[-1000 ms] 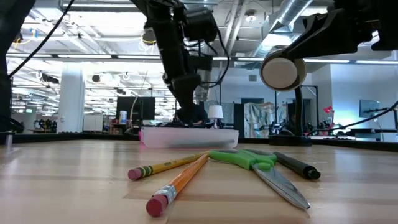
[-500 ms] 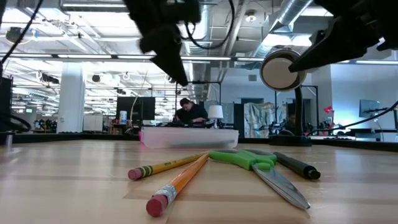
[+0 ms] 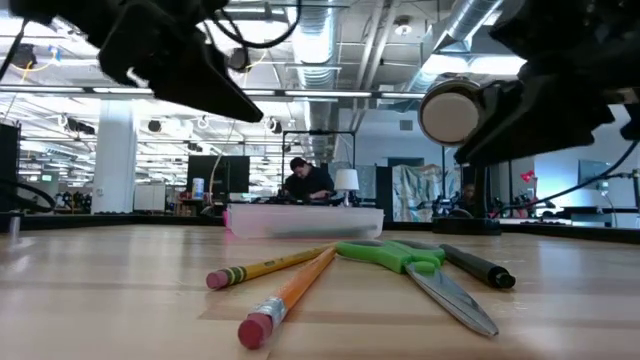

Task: Pick & place school supplies into a supply box
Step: Put the black pen into the pink supply box

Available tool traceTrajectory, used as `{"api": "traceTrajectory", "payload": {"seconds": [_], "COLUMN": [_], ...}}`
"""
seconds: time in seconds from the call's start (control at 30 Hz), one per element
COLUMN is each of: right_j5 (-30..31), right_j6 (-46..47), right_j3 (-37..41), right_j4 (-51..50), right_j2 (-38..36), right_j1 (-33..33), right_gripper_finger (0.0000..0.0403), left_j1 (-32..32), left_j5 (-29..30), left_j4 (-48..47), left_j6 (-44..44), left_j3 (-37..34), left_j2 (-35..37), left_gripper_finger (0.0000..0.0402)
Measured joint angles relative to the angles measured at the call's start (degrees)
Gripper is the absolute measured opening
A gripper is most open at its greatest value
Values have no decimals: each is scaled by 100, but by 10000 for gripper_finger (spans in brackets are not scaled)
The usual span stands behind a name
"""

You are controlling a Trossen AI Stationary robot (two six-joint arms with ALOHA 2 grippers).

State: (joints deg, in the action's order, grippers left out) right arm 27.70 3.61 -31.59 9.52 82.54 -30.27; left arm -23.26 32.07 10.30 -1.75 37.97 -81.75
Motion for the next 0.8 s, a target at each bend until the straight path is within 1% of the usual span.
{"api": "traceTrajectory", "payload": {"seconds": [0.13, 0.3, 0.47, 0.63, 0.8], "right_j5": [-777, -1393, -1692, -2261, -2337], "right_j6": [-635, -744, -995, -1011, -1013], "right_j3": [-64, -327, -521, -643, -643], "right_j4": [778, 744, 716, 514, 375], "right_j2": [564, 1111, 1472, 1616, 1618], "right_j1": [120, 337, 483, 609, 679], "right_gripper_finger": [118, 118, 118, 118, 118], "left_j1": [-192, -351, -527, -637, -674], "left_j5": [165, 191, 235, 296, 313], "left_j4": [907, 1117, 1127, 1131, 1112], "left_j6": [138, 306, 314, 314, 297], "left_j3": [-426, -489, -487, -487, -487], "left_j2": [4, 69, 104, 113, 113], "left_gripper_finger": [183, 183, 183, 183, 183]}}
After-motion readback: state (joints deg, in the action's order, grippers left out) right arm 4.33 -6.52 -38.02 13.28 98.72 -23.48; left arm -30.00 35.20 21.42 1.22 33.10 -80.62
